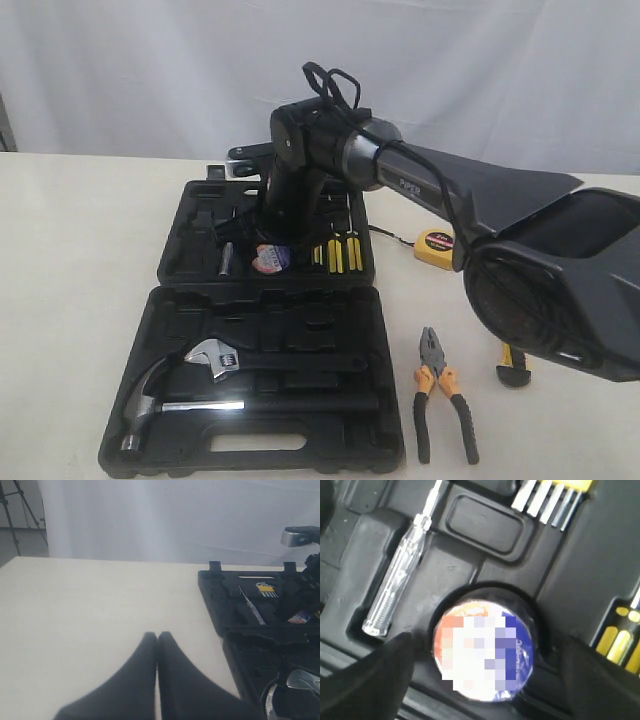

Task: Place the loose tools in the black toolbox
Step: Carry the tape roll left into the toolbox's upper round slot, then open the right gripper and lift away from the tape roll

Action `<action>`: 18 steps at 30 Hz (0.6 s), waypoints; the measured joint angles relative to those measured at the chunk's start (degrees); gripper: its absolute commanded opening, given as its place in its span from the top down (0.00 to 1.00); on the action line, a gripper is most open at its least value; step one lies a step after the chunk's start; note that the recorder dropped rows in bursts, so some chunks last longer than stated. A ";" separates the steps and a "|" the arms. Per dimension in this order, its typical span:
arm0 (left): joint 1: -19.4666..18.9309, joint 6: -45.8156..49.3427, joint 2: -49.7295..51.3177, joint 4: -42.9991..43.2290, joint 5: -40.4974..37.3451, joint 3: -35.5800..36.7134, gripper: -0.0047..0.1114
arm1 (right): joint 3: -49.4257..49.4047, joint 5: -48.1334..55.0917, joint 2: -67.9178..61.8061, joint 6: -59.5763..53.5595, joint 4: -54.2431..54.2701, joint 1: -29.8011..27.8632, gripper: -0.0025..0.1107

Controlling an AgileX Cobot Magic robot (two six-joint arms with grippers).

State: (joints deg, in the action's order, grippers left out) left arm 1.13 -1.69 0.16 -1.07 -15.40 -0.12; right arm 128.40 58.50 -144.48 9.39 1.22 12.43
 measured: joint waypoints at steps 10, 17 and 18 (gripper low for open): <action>0.00 0.00 0.00 0.00 0.00 0.00 0.96 | -0.01 1.16 3.33 0.00 0.00 0.00 0.77; 0.00 0.00 0.00 0.00 0.00 0.00 0.96 | -0.01 2.17 4.27 0.00 0.00 0.00 0.98; 0.00 0.00 0.00 0.00 0.00 0.00 0.96 | -0.01 2.17 4.27 0.00 0.00 0.00 0.98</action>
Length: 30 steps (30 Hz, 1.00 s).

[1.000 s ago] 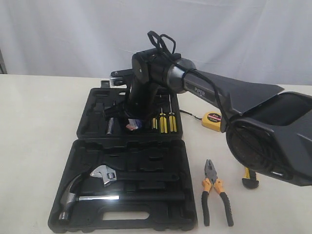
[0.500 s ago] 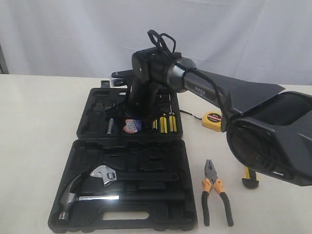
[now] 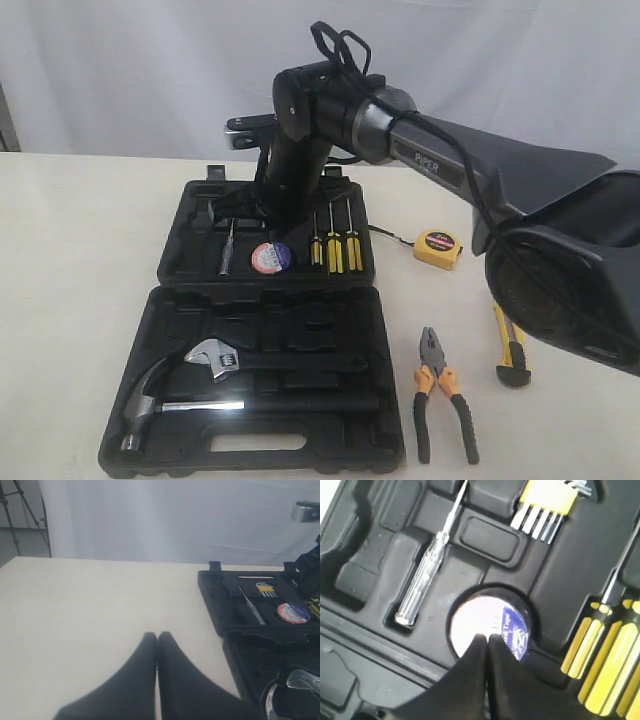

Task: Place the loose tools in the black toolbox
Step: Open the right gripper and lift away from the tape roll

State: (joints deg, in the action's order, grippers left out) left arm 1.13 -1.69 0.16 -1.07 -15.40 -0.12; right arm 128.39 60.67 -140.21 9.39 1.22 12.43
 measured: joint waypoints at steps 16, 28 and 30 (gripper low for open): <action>0.00 0.00 0.00 0.00 0.00 0.00 0.96 | 0.11 -3.18 -4.89 -0.17 2.68 0.00 0.98; 0.00 0.00 0.00 0.00 0.00 0.00 0.96 | 0.11 -6.49 -2.72 -0.39 -0.70 0.00 0.98; 0.00 0.00 0.00 0.00 0.00 0.00 0.96 | 0.11 -6.77 -4.38 -0.39 -1.22 0.00 0.98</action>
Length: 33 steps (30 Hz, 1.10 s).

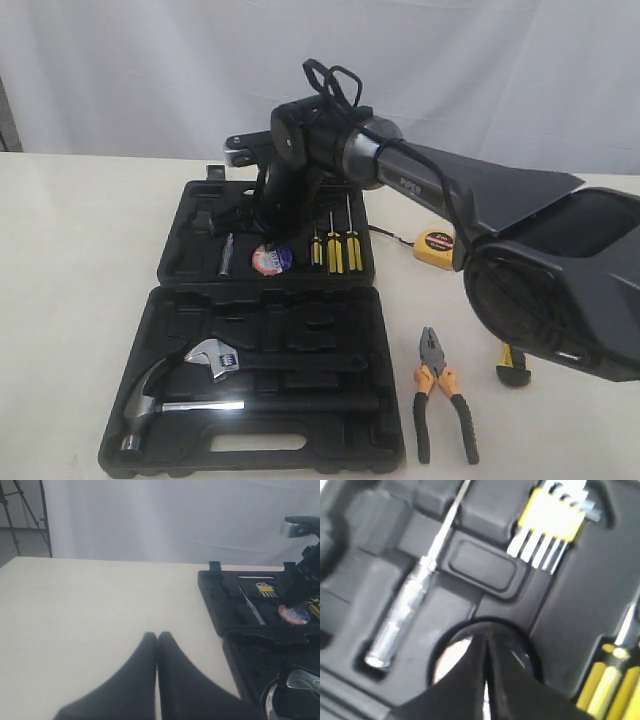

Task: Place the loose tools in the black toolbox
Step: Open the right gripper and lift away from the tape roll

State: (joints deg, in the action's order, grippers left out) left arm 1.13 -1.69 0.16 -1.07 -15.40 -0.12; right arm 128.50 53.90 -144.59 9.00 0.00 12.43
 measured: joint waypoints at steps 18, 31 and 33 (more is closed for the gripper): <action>0.00 0.00 0.00 0.00 0.00 0.00 0.96 | 0.22 2.99 -0.76 -0.81 2.46 0.00 0.98; 0.00 0.00 0.00 0.00 0.00 0.00 0.96 | 0.02 8.09 7.45 -0.92 3.43 0.00 0.98; 0.00 0.00 0.00 0.00 0.00 0.00 0.96 | 0.02 10.08 9.21 -0.92 3.43 0.00 0.98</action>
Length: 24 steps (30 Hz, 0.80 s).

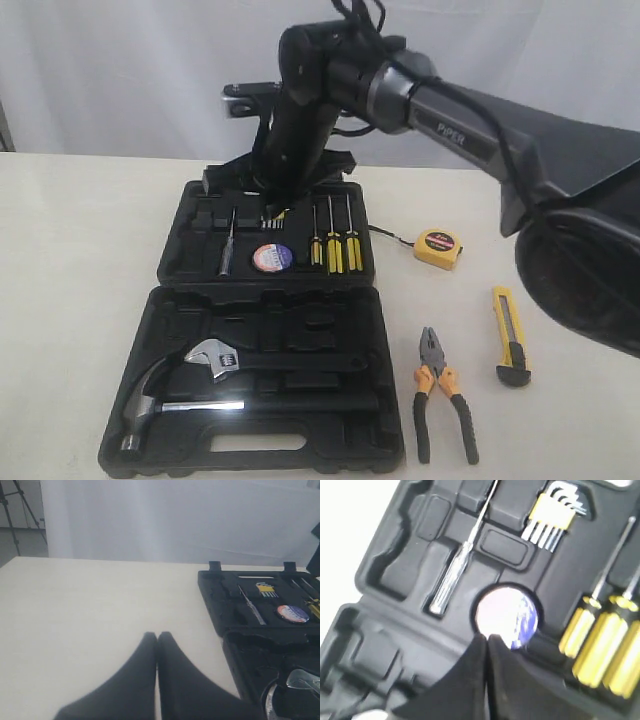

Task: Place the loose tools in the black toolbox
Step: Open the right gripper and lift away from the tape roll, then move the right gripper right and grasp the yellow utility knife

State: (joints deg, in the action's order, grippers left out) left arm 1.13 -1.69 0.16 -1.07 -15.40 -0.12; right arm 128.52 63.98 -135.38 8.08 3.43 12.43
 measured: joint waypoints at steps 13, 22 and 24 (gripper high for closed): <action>0.00 0.00 0.00 0.00 0.00 0.00 0.96 | -5.36 5.44 15.83 0.00 -1.43 0.00 0.98; 0.00 0.00 0.00 0.00 0.00 0.00 0.96 | -30.94 5.44 38.01 0.71 -12.14 -1.61 0.98; 0.00 0.00 0.00 0.00 0.00 0.00 0.96 | -42.37 4.75 44.87 1.00 -10.48 -5.48 0.98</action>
State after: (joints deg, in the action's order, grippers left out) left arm 1.13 -1.69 0.16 -1.07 -15.40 -0.12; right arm 86.15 68.72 -90.51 9.08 -7.06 6.95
